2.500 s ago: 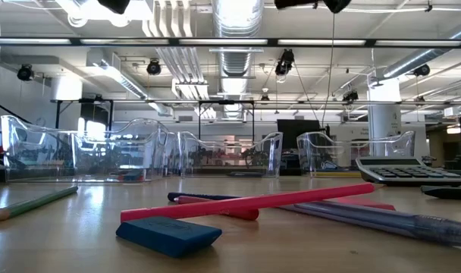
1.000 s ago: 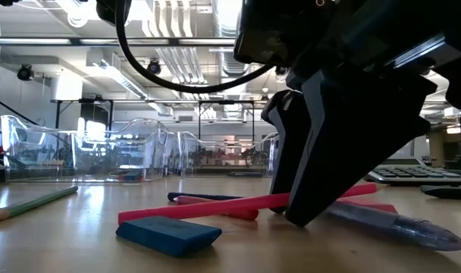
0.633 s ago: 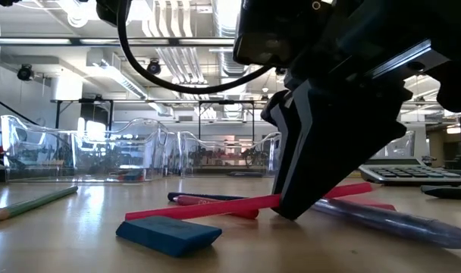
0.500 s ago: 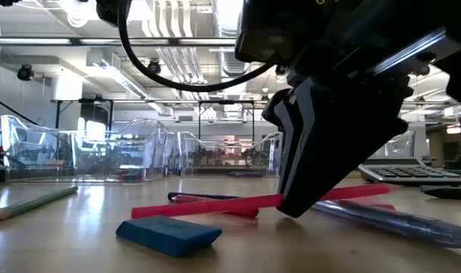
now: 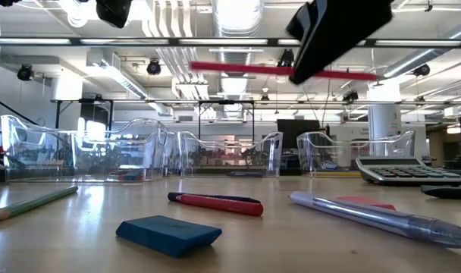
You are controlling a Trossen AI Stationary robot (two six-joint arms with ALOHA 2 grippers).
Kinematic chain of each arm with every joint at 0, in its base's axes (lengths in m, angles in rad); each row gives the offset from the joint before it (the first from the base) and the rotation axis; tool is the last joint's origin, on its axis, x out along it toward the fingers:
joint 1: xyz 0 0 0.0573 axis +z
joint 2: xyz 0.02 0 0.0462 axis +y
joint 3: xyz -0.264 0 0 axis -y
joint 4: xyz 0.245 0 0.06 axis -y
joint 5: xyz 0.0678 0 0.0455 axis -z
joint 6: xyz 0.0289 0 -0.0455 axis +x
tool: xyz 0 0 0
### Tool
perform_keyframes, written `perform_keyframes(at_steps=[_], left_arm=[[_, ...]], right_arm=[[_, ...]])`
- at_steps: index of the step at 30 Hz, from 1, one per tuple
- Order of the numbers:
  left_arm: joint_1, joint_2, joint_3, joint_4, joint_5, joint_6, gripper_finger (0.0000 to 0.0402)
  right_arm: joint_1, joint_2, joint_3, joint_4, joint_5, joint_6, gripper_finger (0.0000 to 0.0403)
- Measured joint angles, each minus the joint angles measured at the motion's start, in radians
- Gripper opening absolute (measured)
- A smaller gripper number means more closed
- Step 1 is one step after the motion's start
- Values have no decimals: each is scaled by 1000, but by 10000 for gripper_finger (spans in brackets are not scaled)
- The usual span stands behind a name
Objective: Sort crayons/erasers/pens/pencils in bins
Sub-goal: Put the pink pencil into the top right transparent bin
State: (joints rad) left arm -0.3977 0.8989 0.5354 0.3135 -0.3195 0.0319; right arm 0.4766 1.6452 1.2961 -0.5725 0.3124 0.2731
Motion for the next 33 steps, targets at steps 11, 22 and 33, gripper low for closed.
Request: perform_keyframes(at_steps=[11, 22, 33], left_arm=[[0, 0, 0, 0, 0, 0, 167], [0, 0, 0, 10, -5, 1, 167], [0, 0, -2, 11, -7, 1, 167]], right_arm=[[-147, -572, -350, -45, 571, 70, 23], [-600, -831, -598, -37, 495, -122, 23], [-879, -663, -599, 87, 411, -489, 23]])
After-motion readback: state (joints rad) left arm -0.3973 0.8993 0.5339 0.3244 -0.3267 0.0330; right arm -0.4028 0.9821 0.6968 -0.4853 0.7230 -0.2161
